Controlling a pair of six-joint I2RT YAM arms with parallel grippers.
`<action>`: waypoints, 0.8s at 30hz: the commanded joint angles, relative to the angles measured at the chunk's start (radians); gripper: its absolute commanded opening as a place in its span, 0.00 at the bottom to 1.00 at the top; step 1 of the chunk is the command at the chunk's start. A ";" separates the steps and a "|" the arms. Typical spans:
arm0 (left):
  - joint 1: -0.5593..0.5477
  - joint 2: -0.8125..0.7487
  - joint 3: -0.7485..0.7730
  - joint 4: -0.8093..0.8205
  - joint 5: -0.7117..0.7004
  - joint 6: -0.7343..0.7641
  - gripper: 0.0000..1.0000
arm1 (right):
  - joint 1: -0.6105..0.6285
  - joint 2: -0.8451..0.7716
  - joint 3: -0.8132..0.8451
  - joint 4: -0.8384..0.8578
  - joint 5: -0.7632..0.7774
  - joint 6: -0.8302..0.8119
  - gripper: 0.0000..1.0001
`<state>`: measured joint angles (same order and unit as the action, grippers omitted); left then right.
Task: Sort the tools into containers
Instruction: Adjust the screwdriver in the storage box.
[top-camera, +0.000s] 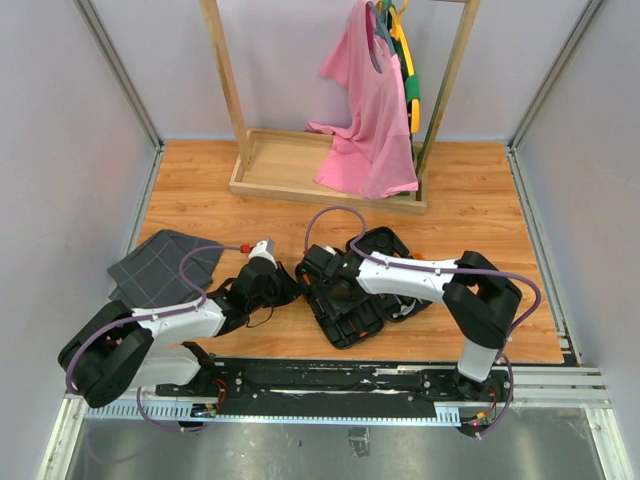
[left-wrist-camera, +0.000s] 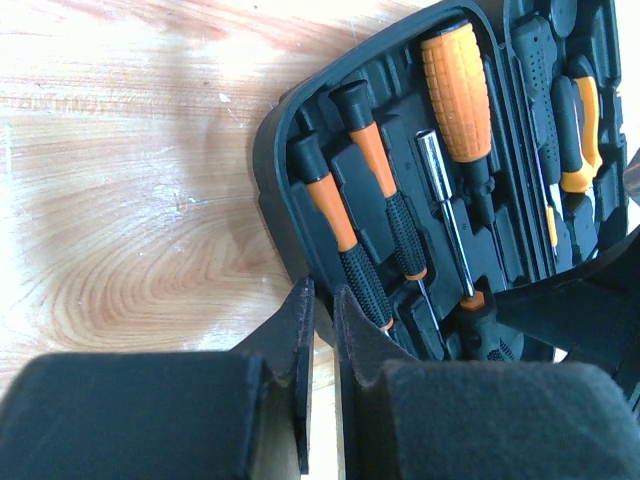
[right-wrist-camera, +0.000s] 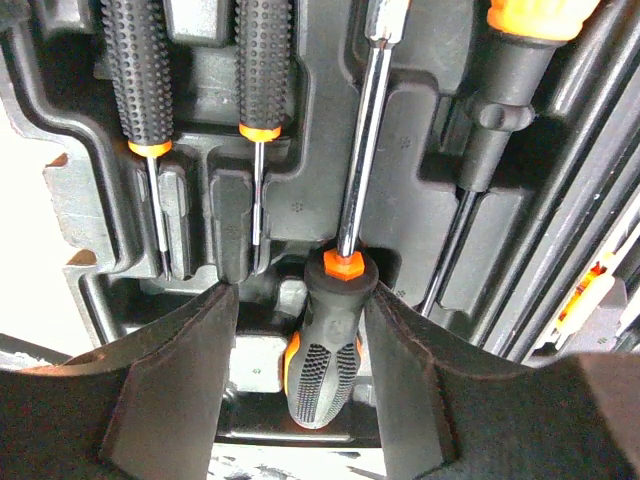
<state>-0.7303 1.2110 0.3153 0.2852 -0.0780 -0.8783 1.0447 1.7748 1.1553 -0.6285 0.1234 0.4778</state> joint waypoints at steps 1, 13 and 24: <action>-0.024 0.015 -0.007 -0.082 0.027 0.026 0.00 | -0.008 -0.005 -0.014 0.039 -0.013 -0.003 0.55; -0.024 0.012 -0.003 -0.087 0.026 0.027 0.01 | -0.010 -0.293 -0.028 0.036 0.179 -0.005 0.64; -0.024 0.007 0.001 -0.093 0.023 0.024 0.01 | -0.055 -0.632 -0.343 0.327 0.365 -0.028 0.98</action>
<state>-0.7311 1.2106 0.3183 0.2813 -0.0811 -0.8806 1.0317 1.2049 0.8898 -0.4221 0.4168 0.4606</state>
